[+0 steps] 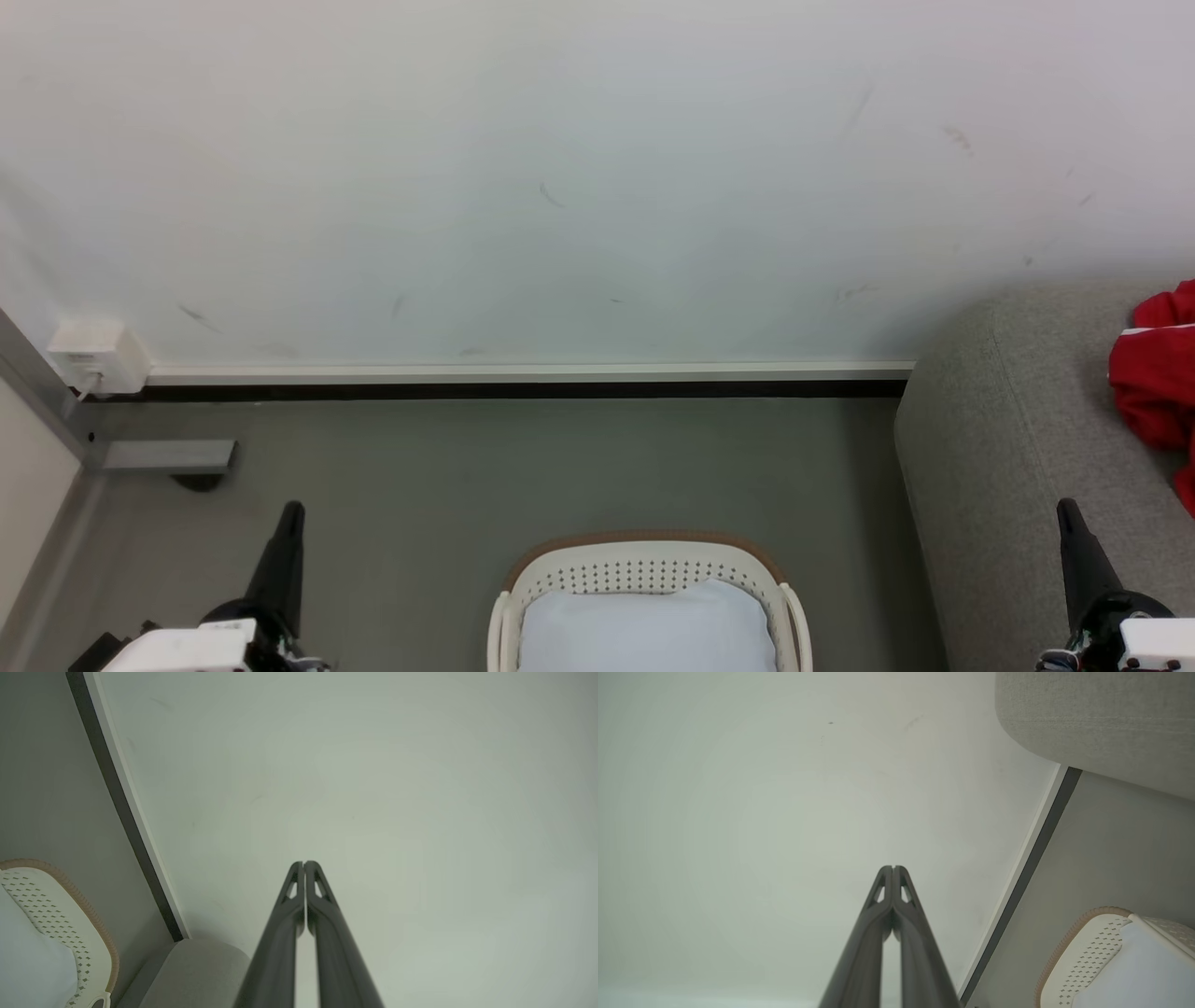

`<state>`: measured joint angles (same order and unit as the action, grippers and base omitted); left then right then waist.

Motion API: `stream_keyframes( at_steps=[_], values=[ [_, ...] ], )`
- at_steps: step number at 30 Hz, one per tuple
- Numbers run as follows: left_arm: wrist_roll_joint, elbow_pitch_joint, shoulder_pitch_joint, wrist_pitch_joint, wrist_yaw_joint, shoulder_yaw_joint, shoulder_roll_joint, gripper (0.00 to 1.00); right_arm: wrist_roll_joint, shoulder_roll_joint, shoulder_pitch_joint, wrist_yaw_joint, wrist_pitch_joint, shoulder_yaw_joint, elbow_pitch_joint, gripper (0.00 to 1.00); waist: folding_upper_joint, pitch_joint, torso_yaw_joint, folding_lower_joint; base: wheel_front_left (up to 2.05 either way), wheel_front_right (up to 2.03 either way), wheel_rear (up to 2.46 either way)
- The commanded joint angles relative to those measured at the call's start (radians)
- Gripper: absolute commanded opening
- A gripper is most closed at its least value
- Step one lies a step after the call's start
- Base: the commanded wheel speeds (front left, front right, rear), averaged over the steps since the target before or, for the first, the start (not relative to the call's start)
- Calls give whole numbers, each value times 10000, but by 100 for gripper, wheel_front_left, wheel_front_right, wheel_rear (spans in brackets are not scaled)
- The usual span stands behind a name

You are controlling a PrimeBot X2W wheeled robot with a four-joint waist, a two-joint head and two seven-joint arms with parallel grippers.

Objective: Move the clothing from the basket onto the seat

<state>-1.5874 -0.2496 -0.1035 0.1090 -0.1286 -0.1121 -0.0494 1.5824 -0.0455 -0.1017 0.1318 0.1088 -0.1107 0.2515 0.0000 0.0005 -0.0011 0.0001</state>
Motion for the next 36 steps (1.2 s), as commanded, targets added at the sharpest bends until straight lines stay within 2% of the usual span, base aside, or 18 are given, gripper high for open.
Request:
stream_keyframes(
  at_steps=[1,36],
  values=[
    [-184,41,-113,61,-38,-40,-19,0,241,-85,-146,-20,53,-57,-82,0,0,6,4,-1,0,0,0],
    [-308,42,-116,93,-39,-44,-16,0,308,-84,-153,-21,87,-65,-82,0,0,19,11,-1,0,0,0]
  ],
)
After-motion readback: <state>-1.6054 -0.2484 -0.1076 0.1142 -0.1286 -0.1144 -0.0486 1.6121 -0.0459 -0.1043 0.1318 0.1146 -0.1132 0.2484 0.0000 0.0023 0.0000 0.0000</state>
